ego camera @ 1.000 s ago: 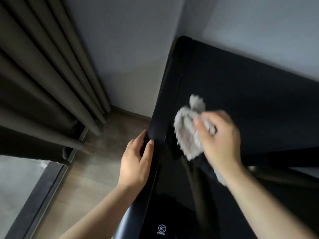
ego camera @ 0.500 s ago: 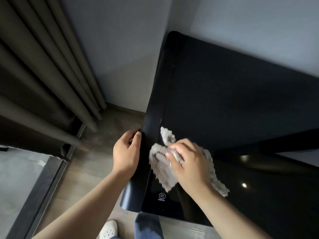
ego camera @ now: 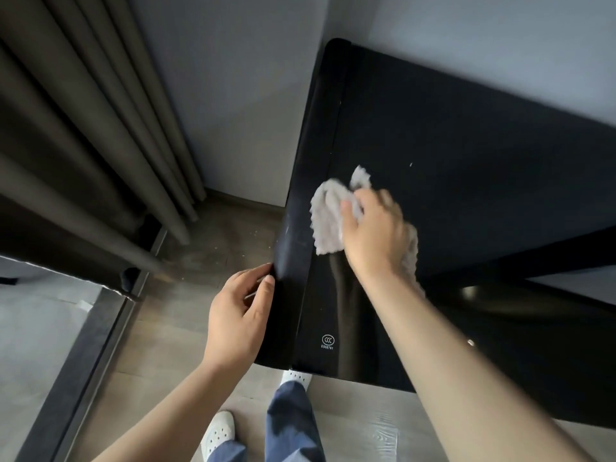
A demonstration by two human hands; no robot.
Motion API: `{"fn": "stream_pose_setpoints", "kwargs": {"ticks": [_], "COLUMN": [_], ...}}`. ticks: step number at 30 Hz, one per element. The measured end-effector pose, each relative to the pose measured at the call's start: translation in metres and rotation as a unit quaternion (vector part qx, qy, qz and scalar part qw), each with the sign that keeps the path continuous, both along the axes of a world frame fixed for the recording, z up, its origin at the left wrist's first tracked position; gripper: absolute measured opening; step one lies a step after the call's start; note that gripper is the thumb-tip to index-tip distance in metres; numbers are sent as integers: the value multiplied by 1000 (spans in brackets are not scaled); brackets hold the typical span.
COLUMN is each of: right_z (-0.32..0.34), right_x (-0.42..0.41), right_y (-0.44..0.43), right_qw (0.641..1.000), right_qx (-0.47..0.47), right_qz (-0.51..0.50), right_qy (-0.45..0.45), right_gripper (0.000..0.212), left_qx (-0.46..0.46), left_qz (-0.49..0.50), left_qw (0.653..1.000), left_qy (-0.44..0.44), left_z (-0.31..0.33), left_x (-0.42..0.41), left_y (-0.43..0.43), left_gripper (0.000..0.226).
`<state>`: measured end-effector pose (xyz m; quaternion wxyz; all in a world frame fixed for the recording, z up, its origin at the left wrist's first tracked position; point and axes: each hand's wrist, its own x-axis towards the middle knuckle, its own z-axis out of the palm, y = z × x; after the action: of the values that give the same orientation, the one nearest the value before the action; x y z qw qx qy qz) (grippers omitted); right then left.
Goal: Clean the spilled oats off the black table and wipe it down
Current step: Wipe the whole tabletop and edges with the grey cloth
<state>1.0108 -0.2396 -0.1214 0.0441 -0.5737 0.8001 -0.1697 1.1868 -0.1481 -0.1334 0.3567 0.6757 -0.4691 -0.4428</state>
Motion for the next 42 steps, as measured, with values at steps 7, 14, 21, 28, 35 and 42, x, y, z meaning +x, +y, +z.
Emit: {"fn": "stream_pose_setpoints", "kwargs": {"ticks": [7,14,21,28,35,42], "right_z": [1,-6,10,19,49,-1], "right_x": [7,-19,-32,-47,-112,-92], "right_y": [66,-40,-17,-54,-57,-51], "right_qw": [993,1000,999,995,996,996], "right_qx": [7,-27,42,86,-66,24], "right_qz": [109,-2,7,6,-46,-83], "right_qy": [-34,-16,-22,-57,-46,16], "right_gripper": [14,23,22,27,28,37], "left_qx": [16,5,-1,-10,-42,-41], "left_qz": [5,2,19,40,24,23], "left_qw": [1000,1000,998,995,994,993], "left_qy": [0,-29,-55,-90,-102,-106], "left_z": [6,1,1,-3,-6,-9], "left_x": [1,-5,-25,-41,-42,-42], "left_y": [6,-7,-30,-25,-28,-28], "left_gripper": [24,22,27,32,47,49]}}
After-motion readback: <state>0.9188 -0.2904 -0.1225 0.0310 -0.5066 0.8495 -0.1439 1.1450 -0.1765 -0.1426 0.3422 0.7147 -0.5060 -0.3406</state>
